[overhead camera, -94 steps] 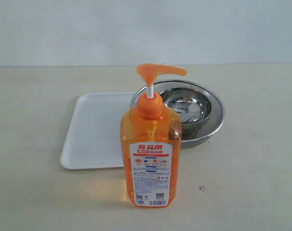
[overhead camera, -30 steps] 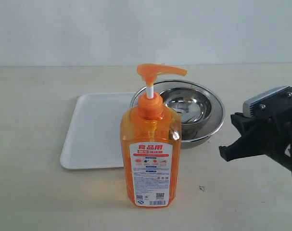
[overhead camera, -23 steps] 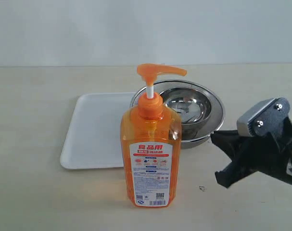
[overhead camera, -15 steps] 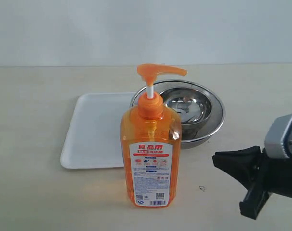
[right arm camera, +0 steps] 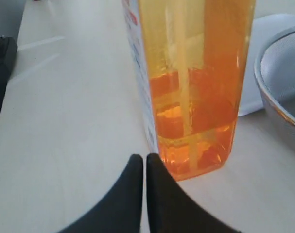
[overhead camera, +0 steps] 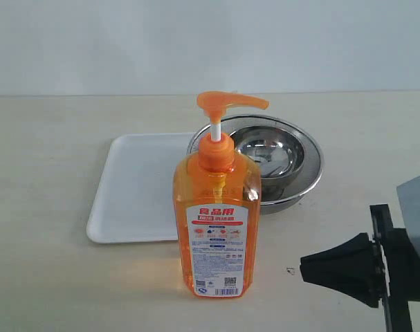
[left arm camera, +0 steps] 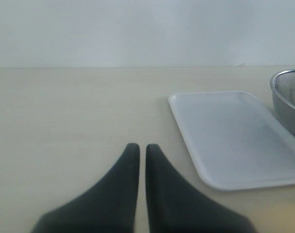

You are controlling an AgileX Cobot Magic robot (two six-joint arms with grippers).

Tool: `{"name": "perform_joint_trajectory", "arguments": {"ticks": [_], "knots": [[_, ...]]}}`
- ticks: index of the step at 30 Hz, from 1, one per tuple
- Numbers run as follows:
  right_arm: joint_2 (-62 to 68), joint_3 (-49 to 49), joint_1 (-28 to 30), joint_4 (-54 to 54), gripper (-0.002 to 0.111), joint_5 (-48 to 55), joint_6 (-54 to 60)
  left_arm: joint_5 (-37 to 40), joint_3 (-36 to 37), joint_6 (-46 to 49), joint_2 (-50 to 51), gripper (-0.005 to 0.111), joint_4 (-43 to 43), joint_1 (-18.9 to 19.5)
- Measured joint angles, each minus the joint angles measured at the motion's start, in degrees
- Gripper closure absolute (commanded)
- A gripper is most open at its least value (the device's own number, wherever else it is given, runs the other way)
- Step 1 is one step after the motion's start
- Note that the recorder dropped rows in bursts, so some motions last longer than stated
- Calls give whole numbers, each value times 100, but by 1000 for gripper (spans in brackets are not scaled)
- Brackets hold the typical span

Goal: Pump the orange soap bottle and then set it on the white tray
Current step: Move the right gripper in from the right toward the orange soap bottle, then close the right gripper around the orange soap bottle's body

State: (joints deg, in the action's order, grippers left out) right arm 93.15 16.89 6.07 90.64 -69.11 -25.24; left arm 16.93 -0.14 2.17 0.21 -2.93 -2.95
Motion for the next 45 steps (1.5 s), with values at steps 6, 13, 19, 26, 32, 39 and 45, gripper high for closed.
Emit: {"name": "perform_joint_trajectory", "arguments": {"ticks": [6,13,19,26,32,39,45], "knots": [[10,336,-144,-317,108,-25,29,0,0,0,0,102,0,0],[216,970,-201,-343,108,-25,-378,0,0,0,0,102,0,0],[738,1243,-385,-306,108,-25,-725,0,0,0,0,102,0,0],[835,1255,-407,-397,108,-25,-790,0,0,0,0,102,0,0],[835,1255,-407,-467,108,-25,-790,0,0,0,0,102,0,0],[835,1255,-407,-610,49,-25,-1022,0,0,0,0,102,0,0],[835,1255,-407,-887,4,-25,-1518,0,0,0,0,102,0,0]]}}
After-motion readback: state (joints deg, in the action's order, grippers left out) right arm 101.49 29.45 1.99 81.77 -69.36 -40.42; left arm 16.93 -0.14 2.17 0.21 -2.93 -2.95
